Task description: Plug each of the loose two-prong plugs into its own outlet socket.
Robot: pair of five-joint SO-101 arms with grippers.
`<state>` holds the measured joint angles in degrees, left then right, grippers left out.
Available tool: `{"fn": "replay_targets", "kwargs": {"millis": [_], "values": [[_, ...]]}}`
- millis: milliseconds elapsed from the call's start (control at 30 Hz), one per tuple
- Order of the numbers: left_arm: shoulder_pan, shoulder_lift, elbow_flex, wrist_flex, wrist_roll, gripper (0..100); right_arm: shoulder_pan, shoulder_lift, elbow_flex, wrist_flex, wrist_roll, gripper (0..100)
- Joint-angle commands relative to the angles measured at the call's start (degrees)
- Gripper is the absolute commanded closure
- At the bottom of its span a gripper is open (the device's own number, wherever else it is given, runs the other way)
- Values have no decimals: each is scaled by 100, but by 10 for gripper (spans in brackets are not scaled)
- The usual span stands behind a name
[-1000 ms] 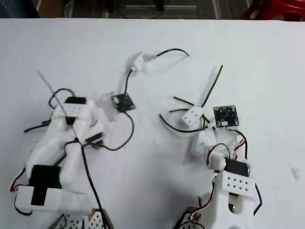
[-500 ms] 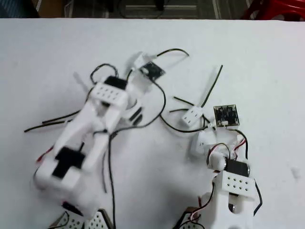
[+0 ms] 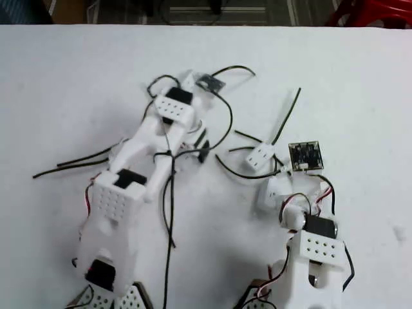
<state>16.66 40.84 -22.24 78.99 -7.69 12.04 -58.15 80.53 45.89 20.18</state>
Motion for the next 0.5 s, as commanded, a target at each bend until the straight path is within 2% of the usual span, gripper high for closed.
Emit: {"fn": "replay_targets", "kwargs": {"millis": [0, 67, 467], "values": [[-224, -57, -229, 193, 18, 686, 31, -75, -18, -84, -44, 974], [-365, -75, -246, 334, -185, 684, 31, -75, -18, -84, -44, 974], [-1763, -1956, -176, 1802, -3086, 687, 13, -66, -18, -84, -44, 974]]}}
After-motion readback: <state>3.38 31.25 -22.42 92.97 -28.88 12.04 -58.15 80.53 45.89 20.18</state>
